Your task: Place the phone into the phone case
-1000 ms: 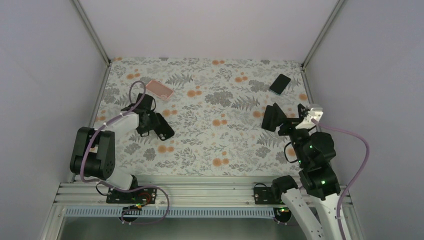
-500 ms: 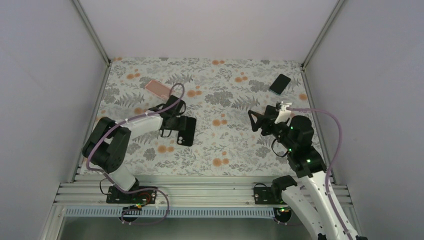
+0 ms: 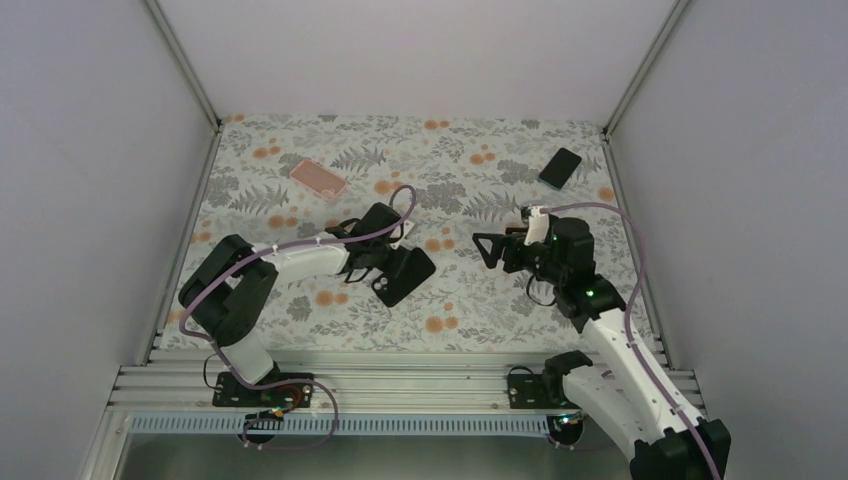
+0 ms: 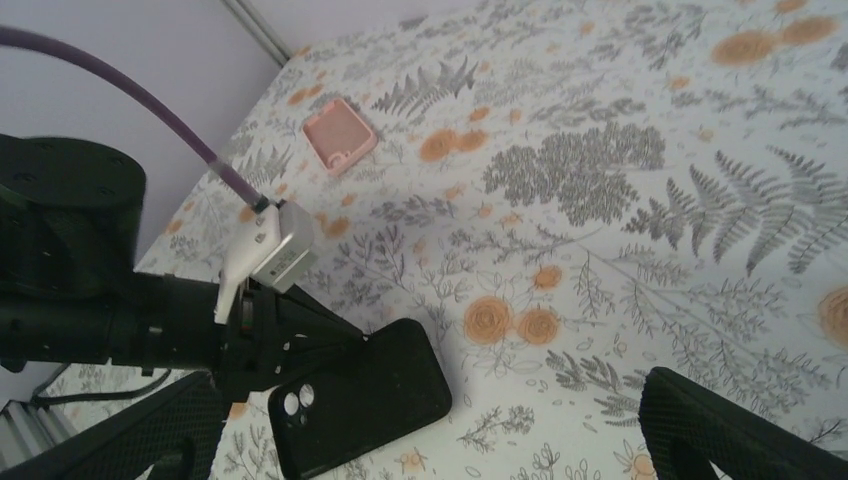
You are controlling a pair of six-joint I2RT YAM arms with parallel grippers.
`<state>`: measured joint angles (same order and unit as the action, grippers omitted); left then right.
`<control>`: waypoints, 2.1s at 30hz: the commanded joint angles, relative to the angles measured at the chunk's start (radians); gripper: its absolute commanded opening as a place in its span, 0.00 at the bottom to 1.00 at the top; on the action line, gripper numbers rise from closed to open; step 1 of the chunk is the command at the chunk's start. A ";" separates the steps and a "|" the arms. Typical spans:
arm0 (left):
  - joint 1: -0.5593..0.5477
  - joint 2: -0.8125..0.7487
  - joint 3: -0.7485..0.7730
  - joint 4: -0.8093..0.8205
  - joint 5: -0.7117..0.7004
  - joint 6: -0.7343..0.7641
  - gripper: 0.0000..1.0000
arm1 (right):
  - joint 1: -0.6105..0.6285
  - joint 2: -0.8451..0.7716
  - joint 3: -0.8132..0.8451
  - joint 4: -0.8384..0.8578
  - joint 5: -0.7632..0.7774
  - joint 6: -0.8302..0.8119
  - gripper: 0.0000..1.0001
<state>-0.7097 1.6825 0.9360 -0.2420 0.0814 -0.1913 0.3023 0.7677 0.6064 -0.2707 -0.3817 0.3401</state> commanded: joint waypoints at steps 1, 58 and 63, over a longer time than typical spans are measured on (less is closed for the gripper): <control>-0.017 0.025 -0.013 0.070 0.053 0.078 0.02 | 0.012 0.037 -0.041 0.059 -0.062 -0.011 0.99; -0.031 -1.305 -0.615 0.140 -0.635 -0.377 1.00 | 0.397 1.074 0.534 -0.234 0.268 -0.248 0.58; -0.031 -1.305 -0.608 0.110 -0.657 -0.406 1.00 | 0.399 1.124 0.567 -0.240 0.280 -0.251 0.43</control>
<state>-0.7372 0.3798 0.3252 -0.1291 -0.5419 -0.5610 0.6937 1.8576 1.1343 -0.4965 -0.1261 0.1032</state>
